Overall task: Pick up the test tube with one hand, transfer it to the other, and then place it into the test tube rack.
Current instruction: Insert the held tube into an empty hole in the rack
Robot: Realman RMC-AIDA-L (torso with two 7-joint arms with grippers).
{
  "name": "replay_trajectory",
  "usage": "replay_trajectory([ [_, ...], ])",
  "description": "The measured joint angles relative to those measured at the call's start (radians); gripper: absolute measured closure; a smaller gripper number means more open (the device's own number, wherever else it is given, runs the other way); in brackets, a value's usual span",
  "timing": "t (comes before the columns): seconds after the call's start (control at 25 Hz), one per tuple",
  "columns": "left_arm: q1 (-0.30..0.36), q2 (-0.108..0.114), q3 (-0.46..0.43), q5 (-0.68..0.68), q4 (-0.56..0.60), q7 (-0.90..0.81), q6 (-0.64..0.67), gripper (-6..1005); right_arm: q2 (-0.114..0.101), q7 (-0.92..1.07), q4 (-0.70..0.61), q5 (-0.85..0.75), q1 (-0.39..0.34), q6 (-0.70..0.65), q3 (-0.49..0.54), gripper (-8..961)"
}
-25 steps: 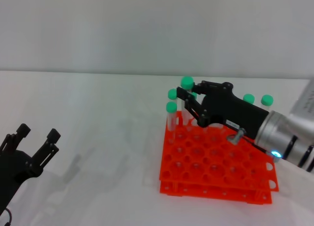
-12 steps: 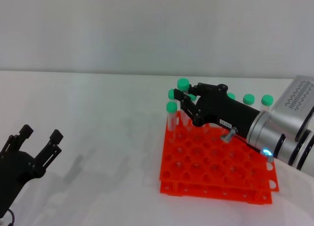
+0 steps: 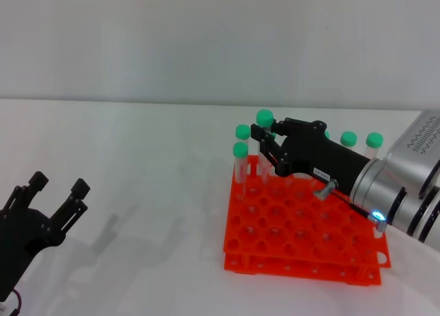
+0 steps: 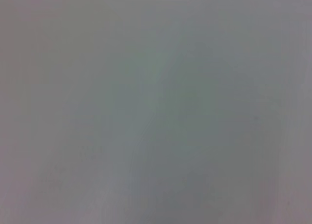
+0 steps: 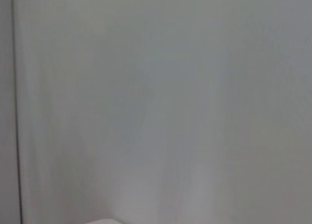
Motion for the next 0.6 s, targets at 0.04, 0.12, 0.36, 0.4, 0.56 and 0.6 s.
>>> replay_trajectory([
  [0.04,0.000,0.001,0.000,0.000,0.000,0.000,0.000,138,0.000,-0.001,0.002,0.018,0.001,0.003,-0.011,762],
  [0.12,0.000,0.001,0.001,0.000,0.000,0.000,0.000,138,0.000,-0.002,0.006,0.051,0.006,0.012,-0.031,762],
  [0.36,-0.002,0.002,-0.003,0.000,0.000,0.001,0.000,138,0.000,-0.007,0.000,0.069,-0.002,0.019,-0.042,762],
  [0.4,-0.003,0.003,-0.003,0.000,0.000,0.001,0.000,138,0.000,-0.010,0.000,0.072,-0.001,0.020,-0.046,762],
  [0.56,-0.005,0.004,-0.002,0.000,0.000,0.001,0.000,138,0.000,-0.043,0.006,0.135,0.013,0.024,-0.090,761],
  [0.6,-0.005,0.004,-0.003,0.000,0.000,0.001,0.000,138,0.000,-0.056,0.006,0.154,0.013,0.024,-0.101,761],
])
